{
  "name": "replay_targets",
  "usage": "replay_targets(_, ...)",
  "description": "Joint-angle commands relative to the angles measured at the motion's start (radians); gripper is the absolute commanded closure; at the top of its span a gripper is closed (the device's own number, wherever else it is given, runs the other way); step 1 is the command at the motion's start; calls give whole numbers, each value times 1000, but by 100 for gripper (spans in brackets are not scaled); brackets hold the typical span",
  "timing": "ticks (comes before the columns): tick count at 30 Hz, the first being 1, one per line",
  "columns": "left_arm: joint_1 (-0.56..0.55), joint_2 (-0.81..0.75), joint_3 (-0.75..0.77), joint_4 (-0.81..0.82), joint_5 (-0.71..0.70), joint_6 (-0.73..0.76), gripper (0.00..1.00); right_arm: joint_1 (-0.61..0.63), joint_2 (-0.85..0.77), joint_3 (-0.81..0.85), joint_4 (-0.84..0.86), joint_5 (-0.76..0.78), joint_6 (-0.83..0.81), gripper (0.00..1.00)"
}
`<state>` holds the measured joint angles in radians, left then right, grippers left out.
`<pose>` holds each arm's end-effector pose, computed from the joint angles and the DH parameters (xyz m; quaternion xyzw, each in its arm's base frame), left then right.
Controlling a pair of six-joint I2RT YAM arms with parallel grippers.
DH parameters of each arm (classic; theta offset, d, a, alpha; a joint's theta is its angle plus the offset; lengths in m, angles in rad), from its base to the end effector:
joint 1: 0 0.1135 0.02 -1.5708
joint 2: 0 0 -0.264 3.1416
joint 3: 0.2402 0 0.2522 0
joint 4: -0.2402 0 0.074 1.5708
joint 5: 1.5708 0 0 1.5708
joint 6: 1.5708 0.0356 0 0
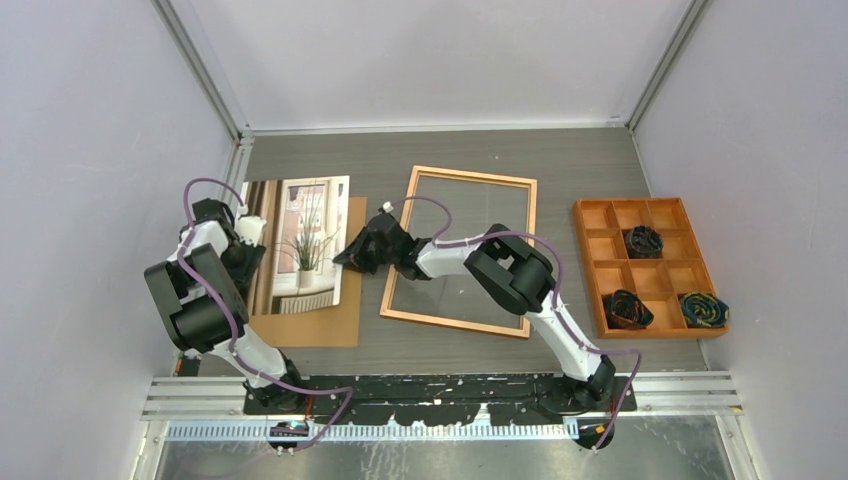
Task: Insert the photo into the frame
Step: Pick up the photo at the center of the board.
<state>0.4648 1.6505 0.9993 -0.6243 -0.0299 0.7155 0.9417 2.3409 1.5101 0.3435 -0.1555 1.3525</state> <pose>0.2714 0.1373 0.1711 0.1215 0.9815 0.0941 0.1140 0.2955 0.4154 0.1115 0.1350 0.8444 0.4960 0.1507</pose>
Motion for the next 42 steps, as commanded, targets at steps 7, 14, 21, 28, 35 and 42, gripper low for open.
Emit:
replay_targets(7, 4, -46, 60, -83, 77, -1, 45, 9, 34, 113, 37, -68, -7, 76)
replay_targets(14, 4, -17, 30, -63, 65, 20, 47, 9, 67, 137, 42, -68, 11, 75)
replay_targets(21, 6, -21, 53, -94, 73, 22, 47, 6, 78, 149, 48, -59, 18, 99)
replay_targets(28, 9, -82, 257, -301, 150, -74, 0, -45, -81, 120, -60, -57, -145, 99)
replay_targets(35, 11, -95, 380, -410, 240, -128, 0, -151, -445, 117, -585, 1, -545, 99)
replay_targets(42, 11, -76, 322, -367, 257, -149, 0, -196, -797, 275, -1276, 439, -862, 99)
